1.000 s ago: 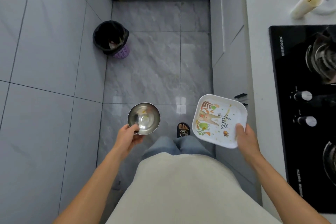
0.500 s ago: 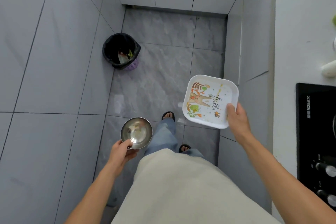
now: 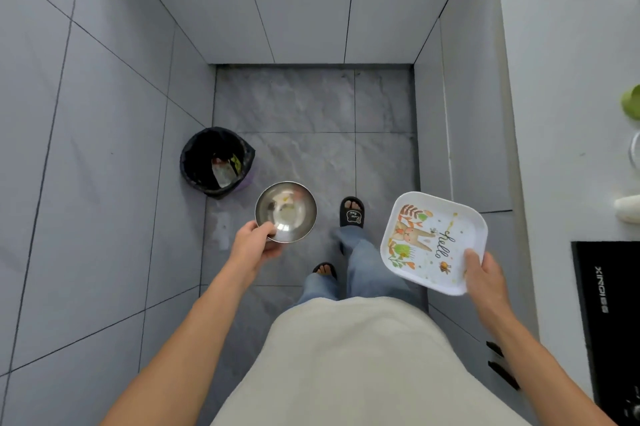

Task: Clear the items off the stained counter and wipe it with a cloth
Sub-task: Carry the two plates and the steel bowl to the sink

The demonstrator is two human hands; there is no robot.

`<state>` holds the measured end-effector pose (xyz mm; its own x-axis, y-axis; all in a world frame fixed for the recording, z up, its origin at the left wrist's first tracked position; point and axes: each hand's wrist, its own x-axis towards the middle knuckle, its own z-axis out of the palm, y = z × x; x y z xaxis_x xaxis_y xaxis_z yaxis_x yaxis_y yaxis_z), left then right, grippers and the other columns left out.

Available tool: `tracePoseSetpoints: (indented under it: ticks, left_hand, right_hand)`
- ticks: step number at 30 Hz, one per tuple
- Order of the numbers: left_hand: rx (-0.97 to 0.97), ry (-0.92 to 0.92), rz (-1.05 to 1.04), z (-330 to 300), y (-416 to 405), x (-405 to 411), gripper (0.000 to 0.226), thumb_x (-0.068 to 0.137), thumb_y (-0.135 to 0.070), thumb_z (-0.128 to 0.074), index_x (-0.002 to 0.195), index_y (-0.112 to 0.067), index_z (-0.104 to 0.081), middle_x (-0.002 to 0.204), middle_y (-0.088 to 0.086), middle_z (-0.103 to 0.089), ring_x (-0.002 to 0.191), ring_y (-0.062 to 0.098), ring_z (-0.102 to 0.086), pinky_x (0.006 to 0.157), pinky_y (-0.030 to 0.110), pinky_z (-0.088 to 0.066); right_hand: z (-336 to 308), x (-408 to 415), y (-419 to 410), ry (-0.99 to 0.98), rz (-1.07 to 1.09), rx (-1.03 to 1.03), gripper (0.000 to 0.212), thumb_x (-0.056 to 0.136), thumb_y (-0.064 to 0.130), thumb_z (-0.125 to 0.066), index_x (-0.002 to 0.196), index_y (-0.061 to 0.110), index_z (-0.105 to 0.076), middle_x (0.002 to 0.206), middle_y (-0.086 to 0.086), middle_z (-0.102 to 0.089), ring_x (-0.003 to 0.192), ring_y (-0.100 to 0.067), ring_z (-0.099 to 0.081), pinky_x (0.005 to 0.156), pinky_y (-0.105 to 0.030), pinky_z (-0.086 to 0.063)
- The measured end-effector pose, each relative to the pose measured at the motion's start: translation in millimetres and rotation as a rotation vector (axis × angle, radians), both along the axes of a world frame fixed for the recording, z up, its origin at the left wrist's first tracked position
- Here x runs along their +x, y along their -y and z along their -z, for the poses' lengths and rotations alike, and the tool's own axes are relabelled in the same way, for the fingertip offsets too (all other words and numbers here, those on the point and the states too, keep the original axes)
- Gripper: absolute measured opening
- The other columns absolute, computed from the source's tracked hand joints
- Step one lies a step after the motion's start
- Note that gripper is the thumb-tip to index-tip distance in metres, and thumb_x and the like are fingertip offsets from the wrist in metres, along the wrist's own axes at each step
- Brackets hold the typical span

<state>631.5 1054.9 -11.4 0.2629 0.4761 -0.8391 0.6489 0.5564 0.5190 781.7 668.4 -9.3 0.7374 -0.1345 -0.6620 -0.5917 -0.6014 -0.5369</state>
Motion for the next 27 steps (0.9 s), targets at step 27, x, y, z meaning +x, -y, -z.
tracePoseSetpoints:
  ticks: [27]
  left_hand:
    - [-0.045,-0.169,-0.157,16,-190,226,0.009,0.096,-0.002,-0.059,0.103,-0.003,-0.063,0.088,0.015,-0.071,0.084,0.034,-0.074,0.066,0.037,-0.058]
  right_hand:
    - [-6,390,-304,0.087,-0.199,0.150,0.019,0.102,0.034,-0.045,0.099,0.030,-0.063,0.096,0.010,-0.073,0.090,-0.014,-0.069,0.072,-0.032,-0.054]
